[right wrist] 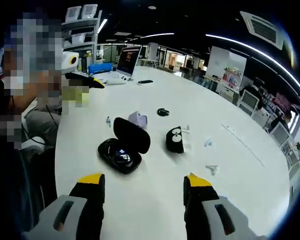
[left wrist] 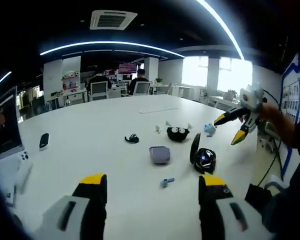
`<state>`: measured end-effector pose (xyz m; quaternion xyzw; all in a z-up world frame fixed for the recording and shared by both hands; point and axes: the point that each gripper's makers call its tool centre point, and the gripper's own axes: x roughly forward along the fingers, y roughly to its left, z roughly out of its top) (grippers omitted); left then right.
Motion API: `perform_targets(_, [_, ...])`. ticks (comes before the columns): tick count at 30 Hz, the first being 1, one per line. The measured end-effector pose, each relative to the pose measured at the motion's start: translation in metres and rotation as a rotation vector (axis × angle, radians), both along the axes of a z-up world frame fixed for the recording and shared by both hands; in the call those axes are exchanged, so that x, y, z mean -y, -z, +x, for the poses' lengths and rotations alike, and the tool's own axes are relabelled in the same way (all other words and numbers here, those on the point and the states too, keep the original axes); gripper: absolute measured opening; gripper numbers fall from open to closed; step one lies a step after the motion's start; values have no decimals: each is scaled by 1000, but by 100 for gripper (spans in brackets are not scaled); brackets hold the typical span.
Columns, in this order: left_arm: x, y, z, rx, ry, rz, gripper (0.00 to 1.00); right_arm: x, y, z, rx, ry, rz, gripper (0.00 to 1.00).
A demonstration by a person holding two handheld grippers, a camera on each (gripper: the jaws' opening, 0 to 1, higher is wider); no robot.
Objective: Pick up the earbuds from the table and place the earbuds into the earbud case
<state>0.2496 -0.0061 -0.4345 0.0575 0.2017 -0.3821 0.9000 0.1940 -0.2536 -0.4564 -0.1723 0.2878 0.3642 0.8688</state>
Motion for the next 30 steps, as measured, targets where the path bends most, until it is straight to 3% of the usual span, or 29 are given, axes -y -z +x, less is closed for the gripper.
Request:
perform_targets(7, [16,-13,36,15,69,10,73,11,-6,4,2,21,9,62])
perform_targets(13, [28,-8,59,-12,106,43,75,18,1,-1,-41,22,-27,63])
perform_targets(15, [26,-6,74,-15,70,70,81,21,4,-5,-51,15,-63,64])
perform_targets(18, [31,-4,90,-21,102,102,79,19,4,-10,-58,0,-65,64])
perform_targets(27, [55,-7,117,-20,223,157,77,19,3,-21,-67,-7,-56,64])
perform_targets(30, [67,-7,116,-39,237,166,77,22,3,-22,-67,-3,-58,64])
